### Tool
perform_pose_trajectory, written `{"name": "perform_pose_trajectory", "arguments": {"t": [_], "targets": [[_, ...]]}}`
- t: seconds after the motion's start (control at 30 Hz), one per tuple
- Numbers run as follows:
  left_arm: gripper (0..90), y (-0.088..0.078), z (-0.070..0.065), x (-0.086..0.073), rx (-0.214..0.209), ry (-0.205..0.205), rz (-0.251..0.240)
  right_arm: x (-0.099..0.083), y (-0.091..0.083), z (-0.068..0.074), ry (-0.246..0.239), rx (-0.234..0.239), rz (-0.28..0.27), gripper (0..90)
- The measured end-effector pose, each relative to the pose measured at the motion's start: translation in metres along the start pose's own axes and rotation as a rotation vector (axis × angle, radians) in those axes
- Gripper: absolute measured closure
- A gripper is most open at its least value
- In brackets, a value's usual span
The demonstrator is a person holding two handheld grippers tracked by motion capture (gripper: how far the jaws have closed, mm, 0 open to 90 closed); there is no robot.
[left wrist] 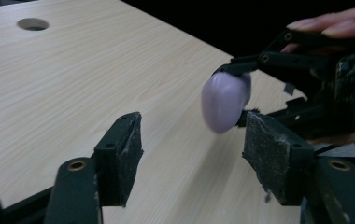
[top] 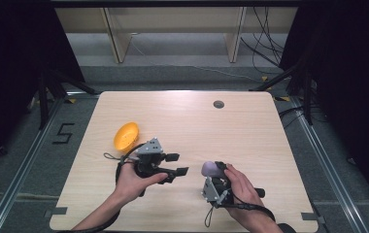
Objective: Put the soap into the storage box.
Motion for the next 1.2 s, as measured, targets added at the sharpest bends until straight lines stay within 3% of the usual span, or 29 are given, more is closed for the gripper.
{"name": "perform_pose_trajectory", "arguments": {"t": [0.03, 0.07, 0.27, 0.43, 0.47, 0.57, 0.67, 0.7, 0.8, 0.83, 0.87, 0.9, 0.93, 1.03, 1.07, 1.1, 1.13, 1.17, 1.2], "targets": [[37.2, 0.006, -0.001, 0.001, -0.008, -0.011, -0.003, 0.001, 0.001, -0.001, -0.014, -0.007, -0.015, 50.5], [38.4, 0.010, -0.001, 0.002, -0.015, -0.009, -0.002, 0.004, 0.001, -0.005, -0.058, -0.020, -0.037, 50.5], [42.0, 0.030, -0.004, -0.001, -0.041, -0.018, 0.022, 0.006, -0.001, -0.005, -0.055, -0.027, -0.041, 50.5], [43.8, 0.039, -0.005, 0.001, -0.078, -0.053, 0.001, 0.007, -0.001, -0.007, -0.061, -0.037, -0.048, 50.5], [44.3, 0.040, -0.005, 0.001, -0.081, -0.052, -0.001, 0.008, -0.003, -0.004, -0.027, -0.034, -0.031, 50.5], [45.2, 0.044, -0.007, 0.000, -0.096, -0.068, -0.001, 0.010, -0.002, -0.003, -0.045, -0.030, -0.044, 50.5], [45.9, 0.048, -0.008, -0.002, -0.105, -0.076, 0.006, 0.014, -0.001, -0.004, -0.101, -0.036, -0.080, 50.5], [46.1, 0.049, -0.007, -0.003, -0.106, -0.074, 0.011, 0.014, -0.003, -0.001, -0.053, -0.032, -0.053, 50.5], [47.9, 0.051, -0.008, -0.005, -0.105, -0.089, 0.015, 0.015, -0.003, 0.000, -0.051, -0.033, -0.058, 50.6], [47.9, 0.052, -0.008, -0.005, -0.115, -0.072, 0.022, 0.015, -0.003, 0.000, -0.051, -0.033, -0.058, 50.6], [48.7, 0.053, -0.009, -0.005, -0.129, -0.069, 0.020, 0.015, -0.002, -0.003, -0.094, -0.040, -0.081, 50.5], [49.2, 0.054, -0.009, -0.005, -0.127, -0.070, 0.018, 0.016, -0.002, -0.003, -0.099, -0.039, -0.084, 50.5], [49.5, 0.053, -0.008, -0.006, -0.113, -0.065, 0.028, 0.016, -0.002, -0.003, -0.100, -0.040, -0.084, 50.5], [50.3, 0.055, -0.008, -0.006, -0.129, -0.070, 0.018, 0.018, -0.002, -0.003, -0.099, -0.045, -0.100, 50.5], [50.6, 0.056, -0.008, -0.006, -0.123, -0.072, 0.019, 0.017, -0.003, -0.002, -0.080, -0.039, -0.082, 50.5], [51.3, 0.056, -0.008, -0.006, -0.128, -0.067, 0.020, 0.019, -0.002, -0.003, -0.102, -0.050, -0.104, 50.5], [51.8, 0.057, -0.009, -0.006, -0.133, -0.070, 0.015, 0.017, -0.005, 0.000, -0.056, -0.041, -0.071, 50.5], [52.4, 0.057, -0.009, -0.006, -0.137, -0.064, 0.016, 0.017, -0.005, -0.001, -0.059, -0.042, -0.073, 50.5], [54.2, 0.058, -0.009, -0.006, -0.136, -0.061, 0.015, 0.019, -0.003, -0.003, -0.097, -0.046, -0.102, 50.5]]}}
Point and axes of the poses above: each handheld gripper's, and its own axes: y roughly forward along the jaws, x roughly out of its top, z roughly to its left, the point moved 10 cm from there along y, roughly forward along the jaws, and after that the axes turned 12 degrees about -x, right-handed, at the moved point
